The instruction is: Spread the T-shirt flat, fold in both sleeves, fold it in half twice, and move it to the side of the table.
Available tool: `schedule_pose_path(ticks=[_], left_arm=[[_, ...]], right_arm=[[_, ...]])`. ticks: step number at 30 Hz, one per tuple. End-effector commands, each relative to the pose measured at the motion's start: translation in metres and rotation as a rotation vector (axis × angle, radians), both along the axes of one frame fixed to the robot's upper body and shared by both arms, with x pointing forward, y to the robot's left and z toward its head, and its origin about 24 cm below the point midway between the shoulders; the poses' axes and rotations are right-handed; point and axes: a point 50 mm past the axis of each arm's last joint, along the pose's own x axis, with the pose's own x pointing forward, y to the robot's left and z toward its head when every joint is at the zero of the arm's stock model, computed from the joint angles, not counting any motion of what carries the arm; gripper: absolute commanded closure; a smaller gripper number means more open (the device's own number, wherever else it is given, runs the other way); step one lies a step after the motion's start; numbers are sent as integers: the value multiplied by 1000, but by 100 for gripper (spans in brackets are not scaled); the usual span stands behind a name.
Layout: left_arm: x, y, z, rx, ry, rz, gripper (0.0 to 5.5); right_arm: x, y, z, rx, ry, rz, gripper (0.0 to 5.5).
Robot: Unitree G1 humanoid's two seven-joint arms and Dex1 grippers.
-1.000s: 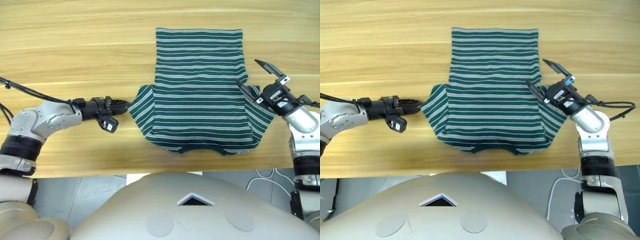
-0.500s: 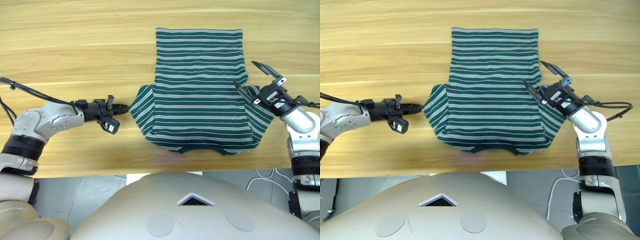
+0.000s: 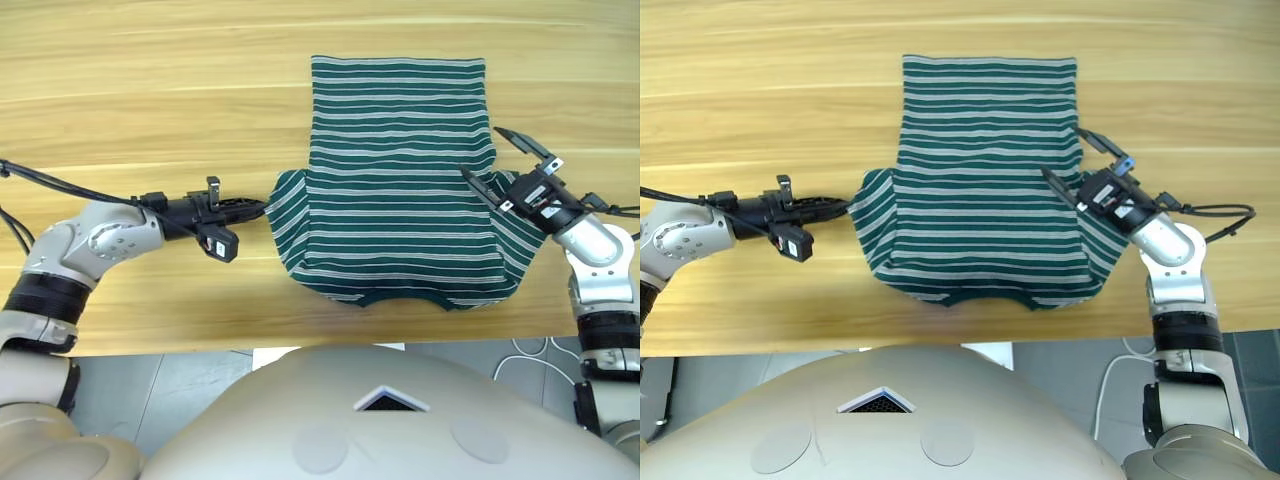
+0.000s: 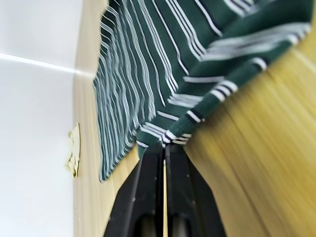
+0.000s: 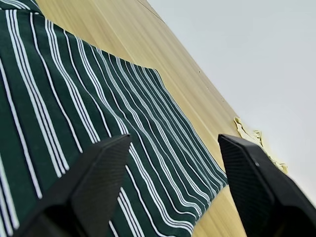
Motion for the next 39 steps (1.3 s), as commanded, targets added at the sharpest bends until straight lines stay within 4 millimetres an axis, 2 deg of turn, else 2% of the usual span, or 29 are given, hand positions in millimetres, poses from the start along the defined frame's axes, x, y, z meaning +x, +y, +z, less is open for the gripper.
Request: schedule_pose_path(ticks=[1,5,9,16,24,33,39], left_arm=[[-2,-8,1,-20,6,-28,548],[-6,-24,-5,-65,29,-71,548],[-2,-36,-9,-92,32,-79,548],[8,-58,-3,-189,5,-89,548],[15,-77,-7,-253,22,-76,548],[23,-92,-24,-244,65,-23,548],[14,-95,-44,-179,146,-16,548]], right_arm=[[2,4,1,-6,4,17,224],[2,6,1,-4,4,24,224],[2,12,-2,-2,15,47,224],[2,19,-5,4,25,72,224],[1,22,-6,8,32,90,224],[0,28,-8,16,36,104,224],[-2,29,-9,14,36,109,224]])
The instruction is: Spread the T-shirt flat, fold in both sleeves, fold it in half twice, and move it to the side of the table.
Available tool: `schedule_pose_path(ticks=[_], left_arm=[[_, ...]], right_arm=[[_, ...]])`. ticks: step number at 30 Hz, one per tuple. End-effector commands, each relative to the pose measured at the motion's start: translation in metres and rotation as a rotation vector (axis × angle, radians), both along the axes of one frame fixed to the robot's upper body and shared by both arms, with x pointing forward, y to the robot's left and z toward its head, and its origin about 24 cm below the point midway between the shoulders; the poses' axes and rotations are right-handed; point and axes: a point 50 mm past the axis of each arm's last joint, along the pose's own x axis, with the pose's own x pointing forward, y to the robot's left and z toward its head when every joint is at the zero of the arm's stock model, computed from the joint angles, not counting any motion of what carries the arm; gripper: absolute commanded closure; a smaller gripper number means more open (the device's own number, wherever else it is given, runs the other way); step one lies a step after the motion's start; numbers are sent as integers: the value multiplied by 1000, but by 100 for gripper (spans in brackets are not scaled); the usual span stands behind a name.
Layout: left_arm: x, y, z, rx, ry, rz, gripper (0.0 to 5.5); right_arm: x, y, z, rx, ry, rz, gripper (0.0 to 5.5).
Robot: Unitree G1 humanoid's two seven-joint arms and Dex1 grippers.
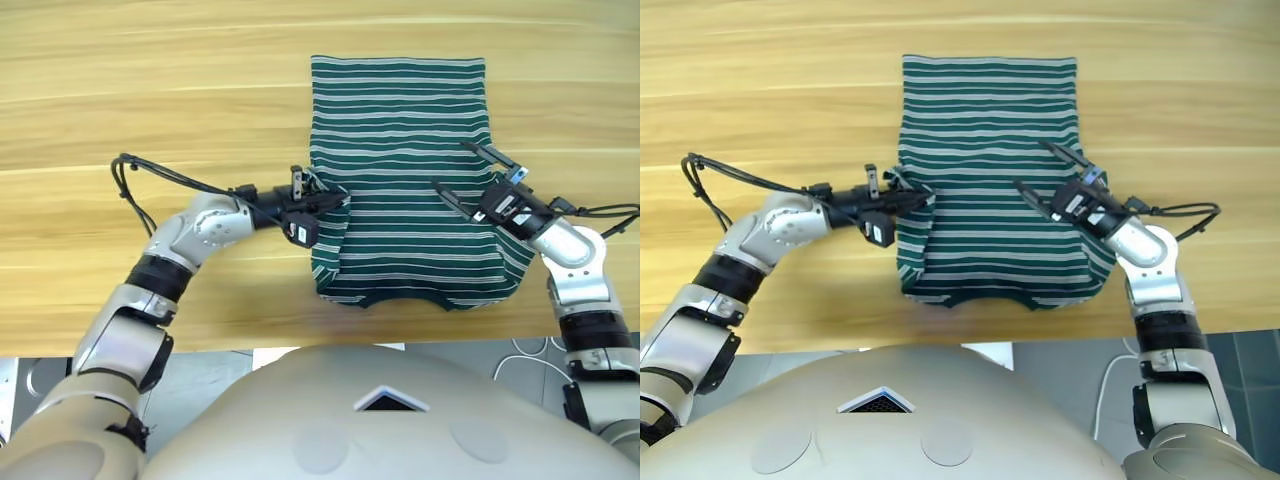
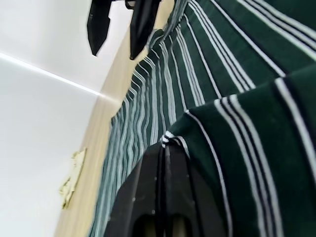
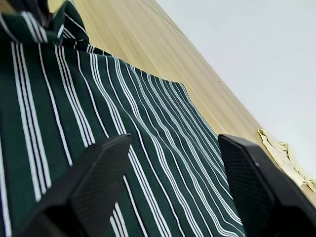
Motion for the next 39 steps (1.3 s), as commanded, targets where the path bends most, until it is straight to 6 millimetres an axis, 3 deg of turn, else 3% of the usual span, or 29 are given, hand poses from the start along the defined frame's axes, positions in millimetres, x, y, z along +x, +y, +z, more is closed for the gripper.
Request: schedule_pose_path(ticks=[1,14,16,19,23,25,29,32,39], left_arm=[[-7,2,-12,64,59,-23,525],[-3,-15,2,-120,81,-16,308],[0,-17,5,-143,72,3,281],[2,-19,5,-157,62,22,236],[2,-18,4,-167,50,54,152],[1,-18,5,-180,50,61,125],[4,-16,5,-189,34,88,70],[4,-14,4,-189,31,103,19],[1,-15,0,-190,34,109,12]], right_arm=[[1,3,4,-3,-15,15,224],[1,0,6,10,-28,-13,224],[2,-13,11,-28,-59,-87,224],[0,-47,25,-176,-119,-259,177],[-12,-105,35,-538,-102,-497,85],[-26,-120,39,-672,-57,-530,55],[-59,-111,34,-770,77,-385,35],[-72,-107,33,-773,116,-328,35],[-84,-105,10,-741,214,-321,35]])
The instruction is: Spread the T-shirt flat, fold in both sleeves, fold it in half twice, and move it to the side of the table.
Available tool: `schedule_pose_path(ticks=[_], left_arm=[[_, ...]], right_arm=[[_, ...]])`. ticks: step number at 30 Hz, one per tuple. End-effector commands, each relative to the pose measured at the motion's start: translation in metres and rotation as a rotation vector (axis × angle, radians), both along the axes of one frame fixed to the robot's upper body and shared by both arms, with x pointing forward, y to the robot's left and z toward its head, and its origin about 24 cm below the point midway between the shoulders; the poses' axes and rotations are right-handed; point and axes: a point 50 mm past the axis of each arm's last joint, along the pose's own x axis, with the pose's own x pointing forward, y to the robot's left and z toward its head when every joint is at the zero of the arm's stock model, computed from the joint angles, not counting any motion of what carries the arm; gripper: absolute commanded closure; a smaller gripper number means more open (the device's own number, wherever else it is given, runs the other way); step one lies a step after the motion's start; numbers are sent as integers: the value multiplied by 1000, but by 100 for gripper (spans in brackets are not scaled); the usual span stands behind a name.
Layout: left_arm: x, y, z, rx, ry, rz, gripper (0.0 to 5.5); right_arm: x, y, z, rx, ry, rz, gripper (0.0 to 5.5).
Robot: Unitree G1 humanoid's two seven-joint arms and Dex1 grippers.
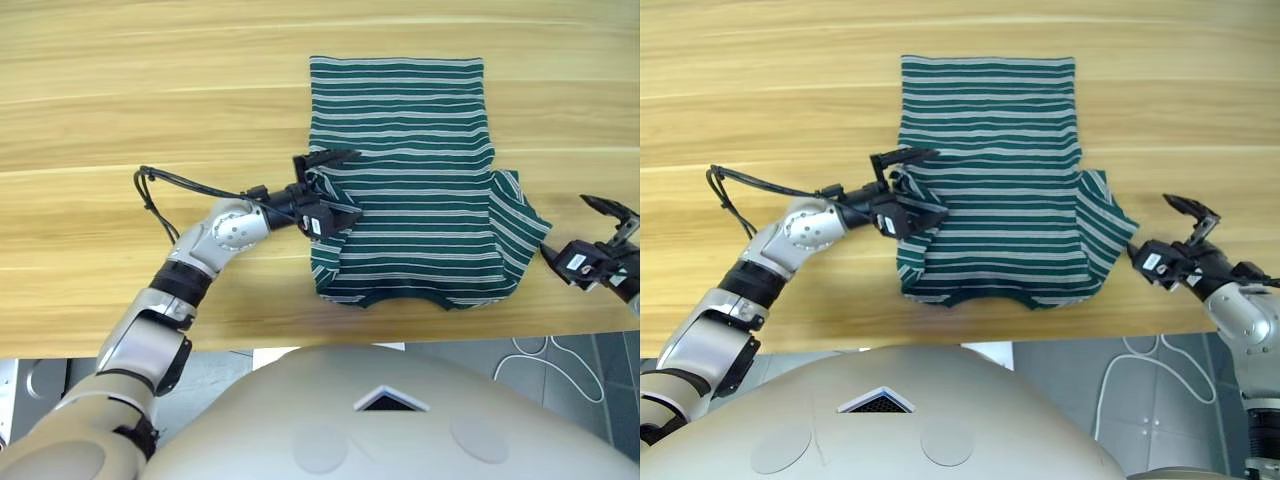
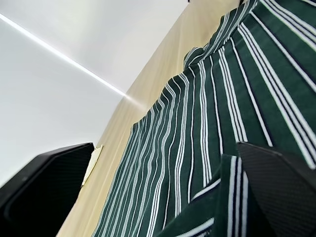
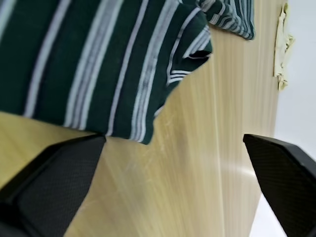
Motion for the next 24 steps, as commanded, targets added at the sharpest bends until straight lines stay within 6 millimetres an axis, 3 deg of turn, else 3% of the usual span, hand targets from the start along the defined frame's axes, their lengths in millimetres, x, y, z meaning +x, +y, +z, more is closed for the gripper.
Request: schedule_pose_path(ticks=[1,5,10,17,24], left_arm=[[0,1,-3,13,3,10,12],[0,-1,-4,8,3,13,12],[-1,-1,-6,14,0,15,12],[-2,-2,-7,23,-4,10,10],[-3,-2,-10,28,-3,3,10]], right_arm=[[-5,-4,-13,8,53,-36,35],[-6,-11,-18,-11,70,-67,35],[-2,-3,-27,6,94,-38,35],[-1,8,-37,28,125,-2,161],[-1,-3,-41,8,137,-50,318]])
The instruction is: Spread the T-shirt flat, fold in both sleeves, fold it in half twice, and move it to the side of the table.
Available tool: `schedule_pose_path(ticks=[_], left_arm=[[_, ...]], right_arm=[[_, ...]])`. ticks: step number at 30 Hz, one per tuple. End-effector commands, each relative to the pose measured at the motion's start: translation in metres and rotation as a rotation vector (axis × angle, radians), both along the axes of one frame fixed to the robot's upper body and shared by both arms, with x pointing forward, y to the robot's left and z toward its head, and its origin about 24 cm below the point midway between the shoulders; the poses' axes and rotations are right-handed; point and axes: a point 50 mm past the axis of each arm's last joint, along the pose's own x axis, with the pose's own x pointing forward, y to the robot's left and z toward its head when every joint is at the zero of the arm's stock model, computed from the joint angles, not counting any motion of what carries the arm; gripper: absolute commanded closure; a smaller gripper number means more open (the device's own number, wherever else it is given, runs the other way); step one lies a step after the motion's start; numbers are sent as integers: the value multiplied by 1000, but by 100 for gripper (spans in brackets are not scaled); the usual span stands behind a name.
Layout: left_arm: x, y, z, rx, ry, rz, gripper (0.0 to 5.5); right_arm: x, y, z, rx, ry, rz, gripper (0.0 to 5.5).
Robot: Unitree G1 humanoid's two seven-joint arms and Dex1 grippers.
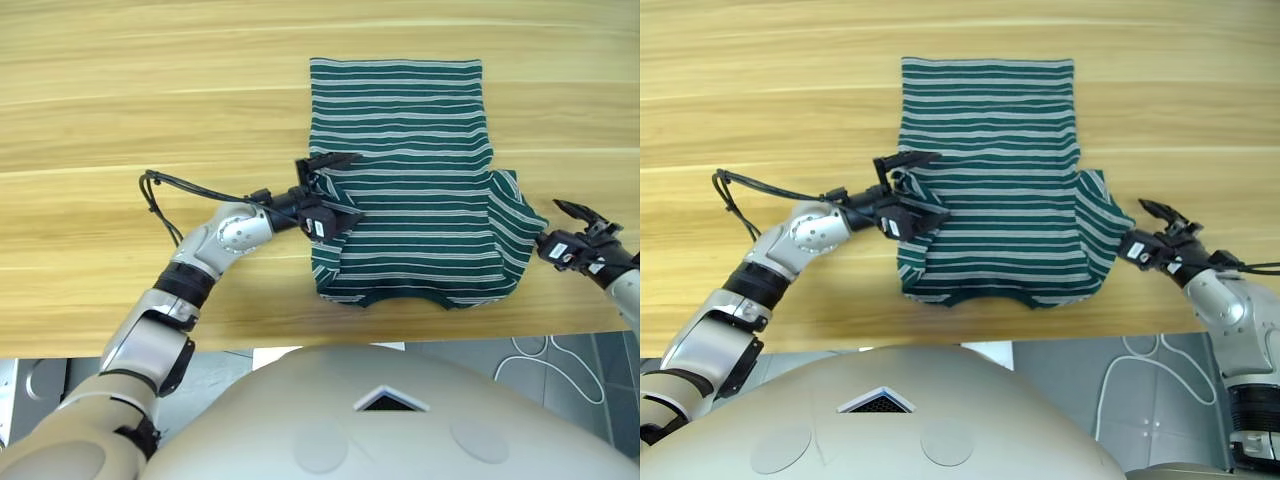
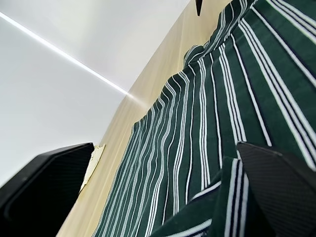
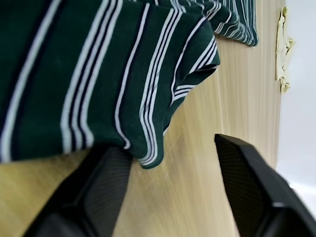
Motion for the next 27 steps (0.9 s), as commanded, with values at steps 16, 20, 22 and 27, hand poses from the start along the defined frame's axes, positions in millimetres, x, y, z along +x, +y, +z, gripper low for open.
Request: schedule_pose_path(ticks=[16,20,22,27], left_arm=[[-3,0,-7,27,0,-15,10],[-3,-1,-6,23,-2,-18,10],[-3,-1,-6,21,-2,-18,10],[-2,-3,-6,14,-3,-13,10]], right_arm=[[-14,-6,-16,-20,93,-33,547],[-6,-2,-1,9,-27,-20,547],[-1,1,9,28,-96,-20,547],[4,0,24,25,-192,-32,547]])
